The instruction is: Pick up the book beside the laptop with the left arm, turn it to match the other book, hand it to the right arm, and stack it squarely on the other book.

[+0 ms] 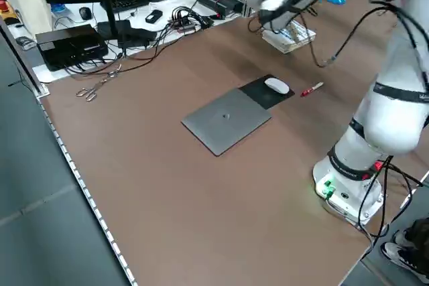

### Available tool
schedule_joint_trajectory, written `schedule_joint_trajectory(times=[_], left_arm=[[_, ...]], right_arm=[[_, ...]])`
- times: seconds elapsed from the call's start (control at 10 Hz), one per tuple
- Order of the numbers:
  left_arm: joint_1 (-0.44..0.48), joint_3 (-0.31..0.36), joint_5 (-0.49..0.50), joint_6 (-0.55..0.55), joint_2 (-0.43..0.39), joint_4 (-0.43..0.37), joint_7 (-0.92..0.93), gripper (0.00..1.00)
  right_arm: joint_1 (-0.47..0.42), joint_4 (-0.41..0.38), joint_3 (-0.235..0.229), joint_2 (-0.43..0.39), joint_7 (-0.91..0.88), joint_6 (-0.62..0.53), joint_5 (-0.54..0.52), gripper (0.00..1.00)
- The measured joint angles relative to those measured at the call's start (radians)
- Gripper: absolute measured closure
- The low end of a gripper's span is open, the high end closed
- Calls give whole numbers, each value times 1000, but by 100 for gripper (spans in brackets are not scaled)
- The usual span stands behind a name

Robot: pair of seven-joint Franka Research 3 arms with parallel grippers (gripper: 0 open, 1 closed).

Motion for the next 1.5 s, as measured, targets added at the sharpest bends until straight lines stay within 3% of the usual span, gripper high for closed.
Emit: schedule_joint_trajectory(times=[0.2,0.6,1.0,1.5], left_arm=[[-9,-1,119,-27,114,142,-66,82],[-67,-1,280,-45,257,308,-104,82],[-145,7,400,-184,434,528,-104,82],[-389,143,436,-259,544,707,-12,82]], right_arm=[[0,0,0,0,0,-12,0,0],[1,0,1,0,-1,-11,0,0],[-1,0,-2,0,-1,-12,-1,0],[-2,1,-2,0,-1,-9,-1,0]])
